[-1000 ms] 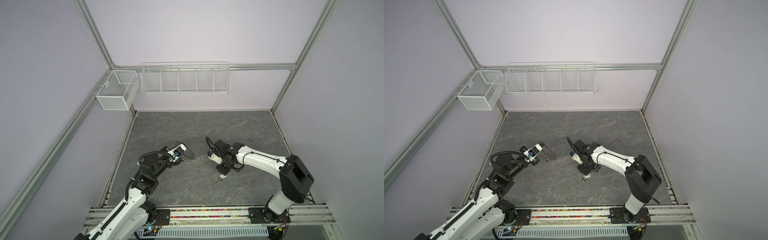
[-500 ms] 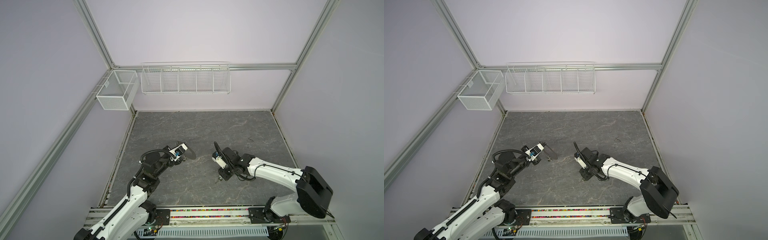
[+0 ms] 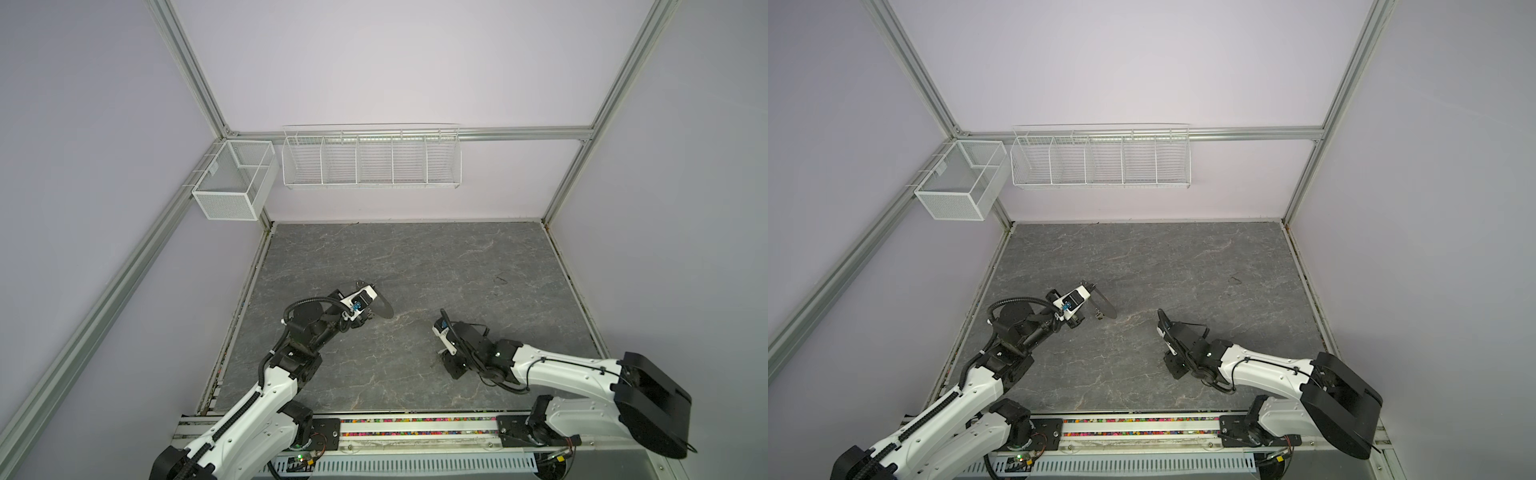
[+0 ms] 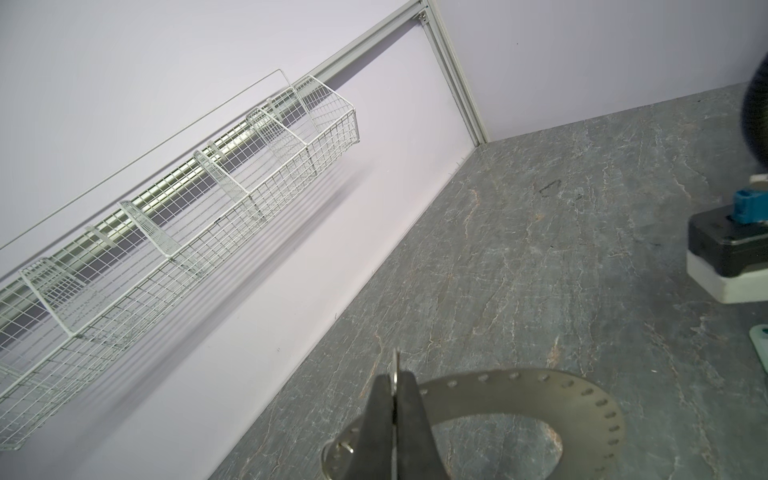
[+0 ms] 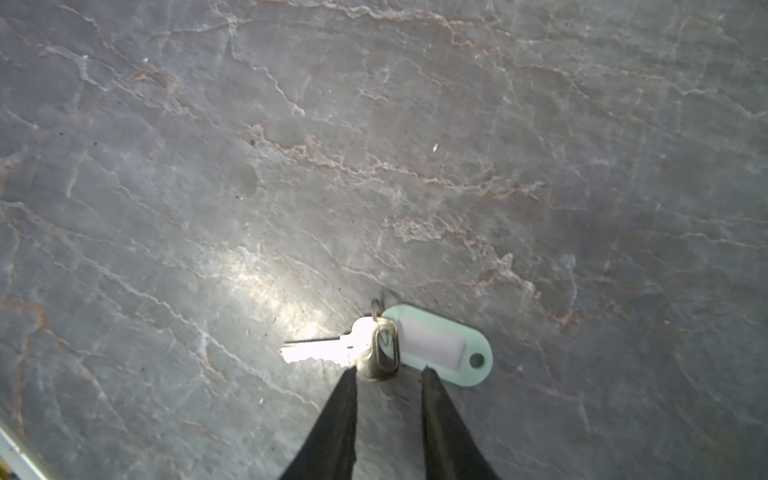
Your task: Put the keys on the keyring
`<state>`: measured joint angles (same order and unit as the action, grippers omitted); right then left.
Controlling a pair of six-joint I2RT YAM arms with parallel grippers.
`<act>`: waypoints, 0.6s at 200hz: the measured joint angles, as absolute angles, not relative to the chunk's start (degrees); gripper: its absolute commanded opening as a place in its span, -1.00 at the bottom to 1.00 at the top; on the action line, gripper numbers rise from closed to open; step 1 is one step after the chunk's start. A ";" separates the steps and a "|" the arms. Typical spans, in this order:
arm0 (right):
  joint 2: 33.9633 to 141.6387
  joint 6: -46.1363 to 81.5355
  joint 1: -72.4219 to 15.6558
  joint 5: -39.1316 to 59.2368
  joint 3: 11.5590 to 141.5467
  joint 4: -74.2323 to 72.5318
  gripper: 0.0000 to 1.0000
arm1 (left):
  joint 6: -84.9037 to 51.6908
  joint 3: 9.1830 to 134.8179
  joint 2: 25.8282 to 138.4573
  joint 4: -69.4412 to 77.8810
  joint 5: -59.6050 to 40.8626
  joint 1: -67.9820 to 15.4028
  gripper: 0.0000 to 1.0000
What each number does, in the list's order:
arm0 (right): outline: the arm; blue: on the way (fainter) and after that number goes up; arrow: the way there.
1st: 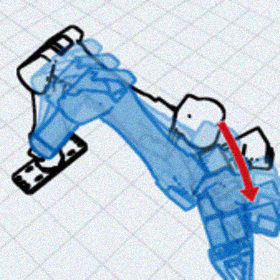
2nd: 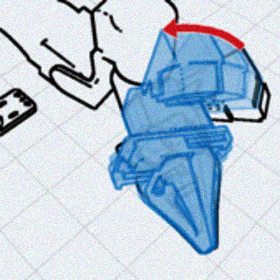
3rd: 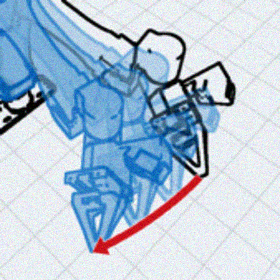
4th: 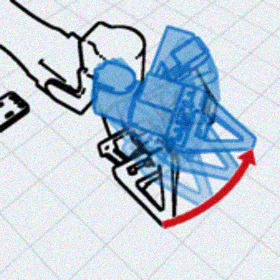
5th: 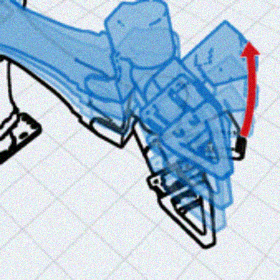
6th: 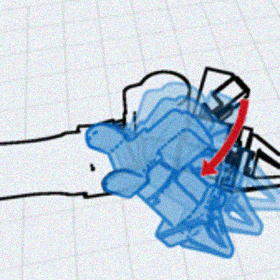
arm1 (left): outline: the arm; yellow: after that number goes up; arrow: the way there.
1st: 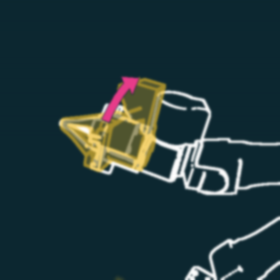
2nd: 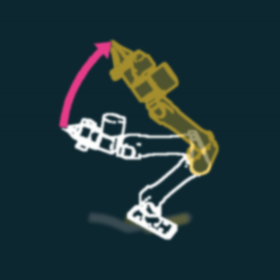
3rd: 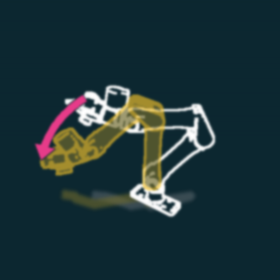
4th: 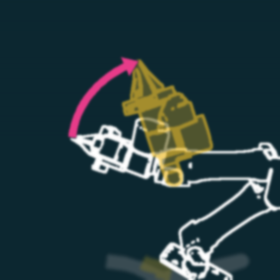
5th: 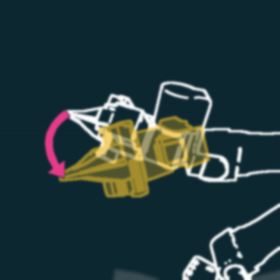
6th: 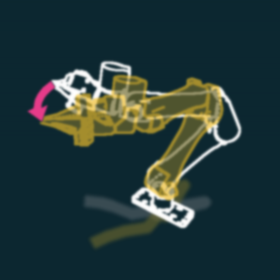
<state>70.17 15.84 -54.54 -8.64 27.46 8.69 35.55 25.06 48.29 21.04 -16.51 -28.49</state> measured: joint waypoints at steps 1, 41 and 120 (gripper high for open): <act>69.95 15.81 -54.57 -8.67 27.20 8.40 -0.46 | 35.55 25.06 48.29 21.06 -16.51 -28.49 -1.00; 66.57 13.47 -54.65 -9.19 22.50 1.93 -0.53 | 35.53 25.06 48.45 21.21 -16.56 -28.49 -1.00; 69.76 9.13 -54.70 -8.97 21.06 -3.68 -0.57 | 35.11 25.06 48.69 21.65 -16.64 -28.49 -1.00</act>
